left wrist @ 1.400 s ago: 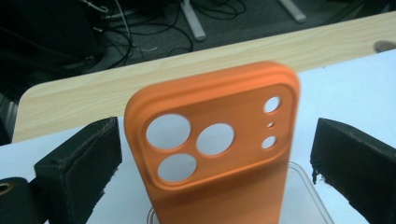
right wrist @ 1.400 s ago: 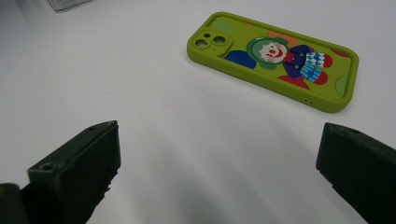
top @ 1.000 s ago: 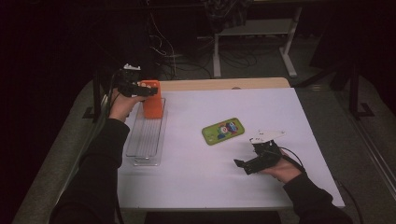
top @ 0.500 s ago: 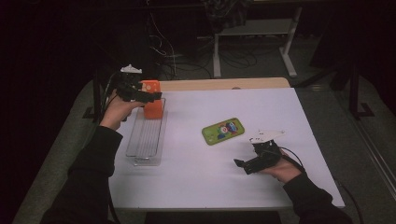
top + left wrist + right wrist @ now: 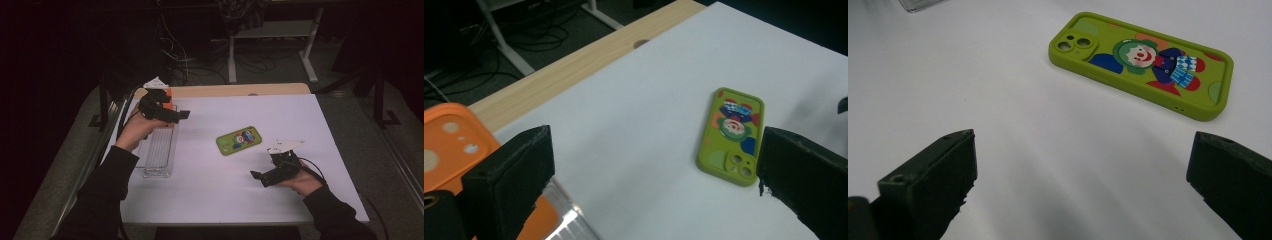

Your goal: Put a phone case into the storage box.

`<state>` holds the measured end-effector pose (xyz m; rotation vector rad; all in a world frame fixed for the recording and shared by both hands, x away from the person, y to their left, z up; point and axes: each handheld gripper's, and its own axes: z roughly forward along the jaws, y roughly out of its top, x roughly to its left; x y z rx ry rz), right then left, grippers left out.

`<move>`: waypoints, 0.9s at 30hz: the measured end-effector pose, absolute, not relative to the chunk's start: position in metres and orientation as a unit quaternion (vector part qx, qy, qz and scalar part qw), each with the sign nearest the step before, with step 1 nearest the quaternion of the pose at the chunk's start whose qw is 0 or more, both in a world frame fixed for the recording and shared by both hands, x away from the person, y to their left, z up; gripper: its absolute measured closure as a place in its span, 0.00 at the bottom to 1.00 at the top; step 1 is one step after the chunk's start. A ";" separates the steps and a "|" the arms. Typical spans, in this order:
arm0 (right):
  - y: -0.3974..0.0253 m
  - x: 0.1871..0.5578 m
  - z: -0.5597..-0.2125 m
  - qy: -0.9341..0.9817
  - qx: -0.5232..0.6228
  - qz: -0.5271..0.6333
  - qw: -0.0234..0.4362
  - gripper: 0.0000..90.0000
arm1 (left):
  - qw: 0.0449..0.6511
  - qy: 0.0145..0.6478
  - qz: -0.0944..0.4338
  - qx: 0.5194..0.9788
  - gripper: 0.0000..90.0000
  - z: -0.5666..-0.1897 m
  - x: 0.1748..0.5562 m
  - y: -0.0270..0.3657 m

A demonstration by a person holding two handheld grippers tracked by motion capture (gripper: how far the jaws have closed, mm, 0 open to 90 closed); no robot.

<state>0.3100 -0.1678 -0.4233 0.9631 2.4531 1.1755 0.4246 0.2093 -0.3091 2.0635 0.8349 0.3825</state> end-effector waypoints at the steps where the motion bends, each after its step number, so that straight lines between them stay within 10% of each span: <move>1: -0.168 0.310 -0.423 0.843 0.331 0.404 0.127 0.00 | 0.427 0.329 0.151 0.828 0.02 -0.311 0.423 0.208; 27: -0.166 0.309 -0.424 0.848 0.323 0.401 0.122 0.00 | 0.415 0.260 0.102 0.866 0.02 -0.373 0.358 0.126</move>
